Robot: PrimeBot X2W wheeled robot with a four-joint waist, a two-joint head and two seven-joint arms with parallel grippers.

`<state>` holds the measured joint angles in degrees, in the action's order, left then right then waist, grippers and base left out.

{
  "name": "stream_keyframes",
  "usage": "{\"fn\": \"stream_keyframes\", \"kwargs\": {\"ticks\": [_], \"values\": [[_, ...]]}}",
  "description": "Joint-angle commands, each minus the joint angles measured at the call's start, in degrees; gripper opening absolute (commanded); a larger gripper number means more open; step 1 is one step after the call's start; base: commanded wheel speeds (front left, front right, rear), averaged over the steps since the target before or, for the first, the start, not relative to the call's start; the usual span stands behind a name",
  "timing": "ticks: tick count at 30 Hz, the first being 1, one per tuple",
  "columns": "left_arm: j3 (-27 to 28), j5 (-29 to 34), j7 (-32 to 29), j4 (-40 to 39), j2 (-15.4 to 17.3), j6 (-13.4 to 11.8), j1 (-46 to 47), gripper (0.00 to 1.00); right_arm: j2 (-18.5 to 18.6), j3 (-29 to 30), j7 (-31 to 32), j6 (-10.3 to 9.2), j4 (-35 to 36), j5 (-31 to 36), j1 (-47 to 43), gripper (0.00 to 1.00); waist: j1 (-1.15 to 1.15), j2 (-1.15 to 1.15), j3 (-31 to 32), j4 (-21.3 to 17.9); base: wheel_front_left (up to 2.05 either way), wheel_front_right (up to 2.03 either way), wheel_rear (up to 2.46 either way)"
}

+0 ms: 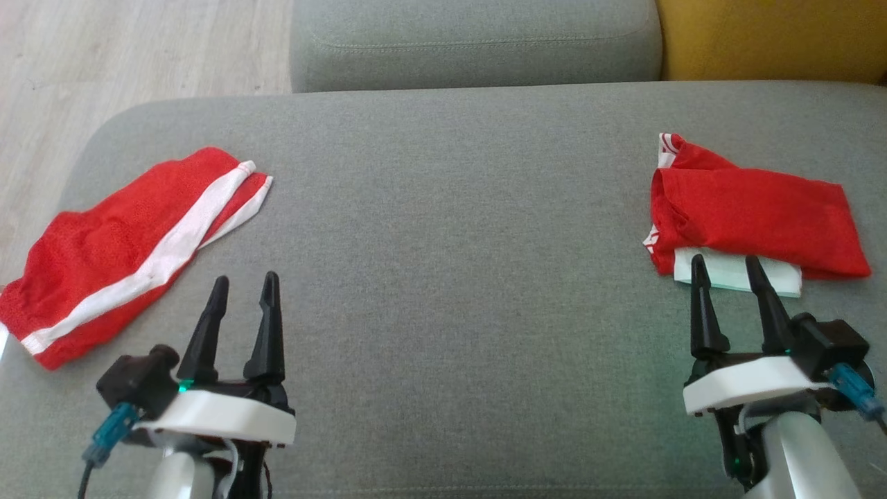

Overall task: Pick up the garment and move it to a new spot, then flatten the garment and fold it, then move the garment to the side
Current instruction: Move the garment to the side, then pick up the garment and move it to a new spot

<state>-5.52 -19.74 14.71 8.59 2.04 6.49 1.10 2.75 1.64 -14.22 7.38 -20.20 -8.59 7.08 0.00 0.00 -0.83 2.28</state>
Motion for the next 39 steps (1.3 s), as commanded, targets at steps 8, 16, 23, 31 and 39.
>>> {"fn": "stream_keyframes", "kwargs": {"ticks": [8, 16, 23, 31, 39], "values": [[1.0, 0.3, 0.3, -2.3, 0.8, -0.3, 1.8, 1.00, 0.1, -1.8, -0.8, 0.11, 3.2, -1.0, 0.8, 1.00, 0.00, 0.00, -0.4, -0.1, 0.00, 0.00, 0.00], [1.1, 0.4, 0.3, -2.3, 0.8, -0.6, 1.8, 1.00, 0.1, -1.8, -0.8, 0.11, 3.5, -1.3, 0.6, 1.00, 0.00, 0.00, -0.2, 0.0, 0.00, 0.00, 0.00], [0.9, 0.4, 0.3, -2.1, 0.8, -0.6, 1.8, 1.00, 0.1, -2.0, -0.8, 0.11, 3.4, -1.4, 0.6, 1.00, 0.00, 0.00, -0.4, 0.0, 0.00, 0.00, 0.00], [0.9, 0.4, 0.3, -1.8, 0.8, -0.6, 2.1, 1.00, 0.1, -1.8, -0.8, 0.11, 3.3, -1.5, 0.6, 1.00, 0.00, 0.00, -0.5, 0.5, 0.00, 0.00, 0.00], [2.0, 0.6, 0.3, -1.4, 0.8, -0.9, 2.5, 1.00, 0.1, -4.3, -0.8, 0.11, 3.2, -1.6, 0.5, 1.00, 0.00, 0.00, -0.2, 5.4, 0.00, 0.00, 0.00]]}}
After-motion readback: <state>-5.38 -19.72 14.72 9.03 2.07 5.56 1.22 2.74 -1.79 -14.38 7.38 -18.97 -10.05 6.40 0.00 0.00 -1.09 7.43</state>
